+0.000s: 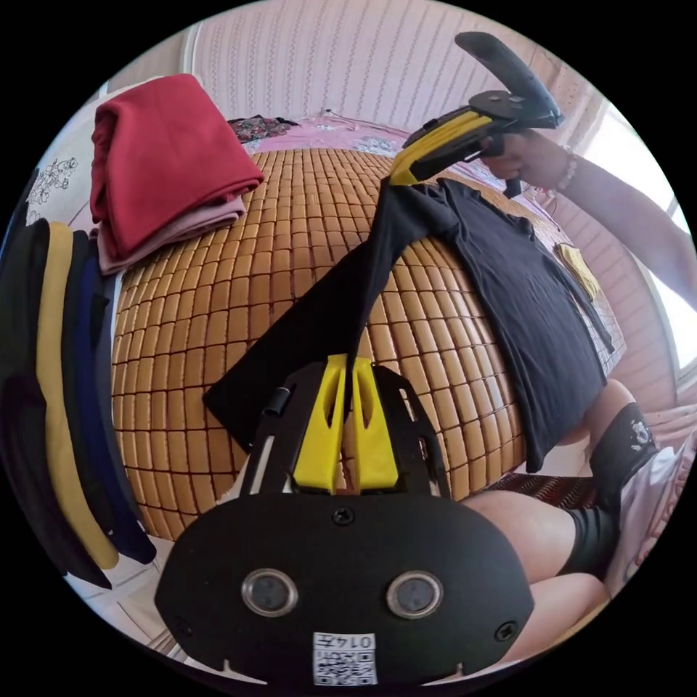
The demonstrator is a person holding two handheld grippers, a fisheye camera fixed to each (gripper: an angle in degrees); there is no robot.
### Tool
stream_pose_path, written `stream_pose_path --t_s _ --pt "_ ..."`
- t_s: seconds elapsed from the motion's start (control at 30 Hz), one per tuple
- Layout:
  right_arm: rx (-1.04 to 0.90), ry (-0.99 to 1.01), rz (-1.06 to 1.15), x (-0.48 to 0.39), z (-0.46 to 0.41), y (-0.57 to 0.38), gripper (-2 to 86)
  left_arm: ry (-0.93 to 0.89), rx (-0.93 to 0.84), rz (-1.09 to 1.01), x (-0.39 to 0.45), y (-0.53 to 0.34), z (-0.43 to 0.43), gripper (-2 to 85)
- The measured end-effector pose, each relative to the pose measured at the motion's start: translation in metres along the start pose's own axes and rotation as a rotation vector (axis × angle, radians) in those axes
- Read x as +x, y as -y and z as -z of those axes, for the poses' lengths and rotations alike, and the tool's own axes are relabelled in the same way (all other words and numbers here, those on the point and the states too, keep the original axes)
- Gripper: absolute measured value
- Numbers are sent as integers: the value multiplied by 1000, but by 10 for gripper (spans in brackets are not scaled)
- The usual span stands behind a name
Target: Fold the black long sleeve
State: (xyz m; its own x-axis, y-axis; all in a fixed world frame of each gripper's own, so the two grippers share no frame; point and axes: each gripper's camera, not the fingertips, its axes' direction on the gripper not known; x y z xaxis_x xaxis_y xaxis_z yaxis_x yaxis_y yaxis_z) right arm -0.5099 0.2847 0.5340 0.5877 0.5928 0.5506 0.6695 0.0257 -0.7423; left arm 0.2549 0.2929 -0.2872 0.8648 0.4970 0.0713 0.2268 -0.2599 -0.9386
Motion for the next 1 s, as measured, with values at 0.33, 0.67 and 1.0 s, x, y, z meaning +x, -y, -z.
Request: stream_pose_path --t_s 0.33,0.67,1.0 --pt "20 -86 -184 23 -32 19 5 256 279 564 -59 -104 90 2" --pt "-8 -171 -334 53 -25 -25 56 370 261 657 -57 -147 80 58" --pt "-209 -254 -604 100 -44 -82 48 219 154 739 -79 -174 31 71"
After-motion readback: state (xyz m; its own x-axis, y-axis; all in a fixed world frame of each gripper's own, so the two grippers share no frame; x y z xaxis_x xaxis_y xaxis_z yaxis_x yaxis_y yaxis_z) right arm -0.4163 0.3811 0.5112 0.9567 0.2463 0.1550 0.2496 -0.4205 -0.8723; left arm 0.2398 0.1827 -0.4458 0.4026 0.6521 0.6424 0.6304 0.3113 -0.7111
